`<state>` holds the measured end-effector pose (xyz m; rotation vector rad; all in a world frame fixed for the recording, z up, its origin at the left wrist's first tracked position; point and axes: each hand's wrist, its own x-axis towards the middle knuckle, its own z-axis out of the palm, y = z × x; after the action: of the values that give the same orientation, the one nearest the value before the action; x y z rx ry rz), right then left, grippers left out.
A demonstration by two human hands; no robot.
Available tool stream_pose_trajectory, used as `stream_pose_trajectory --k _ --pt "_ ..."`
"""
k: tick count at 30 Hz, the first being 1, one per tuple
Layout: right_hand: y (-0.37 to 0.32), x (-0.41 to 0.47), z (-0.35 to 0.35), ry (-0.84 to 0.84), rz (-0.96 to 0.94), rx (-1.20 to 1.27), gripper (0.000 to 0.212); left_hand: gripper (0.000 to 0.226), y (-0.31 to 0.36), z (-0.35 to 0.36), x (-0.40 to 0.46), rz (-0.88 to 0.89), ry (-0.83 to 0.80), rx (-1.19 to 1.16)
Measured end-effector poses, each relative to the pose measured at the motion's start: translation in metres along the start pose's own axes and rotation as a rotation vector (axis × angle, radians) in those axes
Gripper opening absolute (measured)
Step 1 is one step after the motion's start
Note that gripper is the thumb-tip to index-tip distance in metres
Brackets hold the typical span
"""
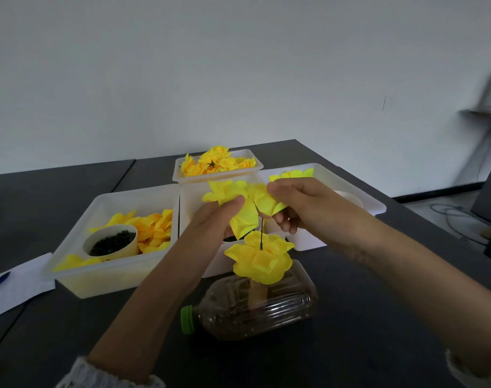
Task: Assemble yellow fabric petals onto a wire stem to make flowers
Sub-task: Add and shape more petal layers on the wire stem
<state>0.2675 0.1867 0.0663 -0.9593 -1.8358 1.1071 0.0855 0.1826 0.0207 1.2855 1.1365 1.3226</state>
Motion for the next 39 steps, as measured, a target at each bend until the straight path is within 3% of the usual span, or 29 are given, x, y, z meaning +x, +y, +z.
stream_pose_trajectory --k 2,5,9,14,20,24,34,39 --pt "0.000 -0.002 0.001 0.000 -0.020 -0.031 0.037 0.031 0.001 -0.001 -0.002 0.008 -0.014 0.035" --pt "0.000 -0.004 0.001 0.005 -0.018 -0.074 0.033 0.046 0.005 -0.002 -0.001 -0.021 0.052 0.066" --pt "0.004 -0.002 0.000 0.025 -0.020 -0.123 0.037 0.046 0.011 -0.004 -0.001 0.032 0.150 0.088" --pt "0.012 0.000 -0.002 0.033 -0.008 -0.114 0.048 0.041 0.010 -0.006 -0.003 0.105 0.125 0.021" --pt "0.029 -0.001 -0.004 0.090 0.074 -0.068 0.045 0.030 0.002 -0.005 -0.001 -0.054 0.088 0.000" --pt "0.044 -0.001 -0.005 0.087 0.154 -0.058 0.043 0.030 -0.008 -0.006 -0.002 -0.055 0.038 0.084" --pt "0.062 0.007 -0.009 0.162 0.123 0.238 0.040 0.031 -0.007 -0.005 0.007 0.005 0.119 0.176" --pt "0.075 0.013 -0.011 0.171 0.202 0.124 0.039 0.040 -0.010 -0.006 -0.003 0.165 0.124 0.605"
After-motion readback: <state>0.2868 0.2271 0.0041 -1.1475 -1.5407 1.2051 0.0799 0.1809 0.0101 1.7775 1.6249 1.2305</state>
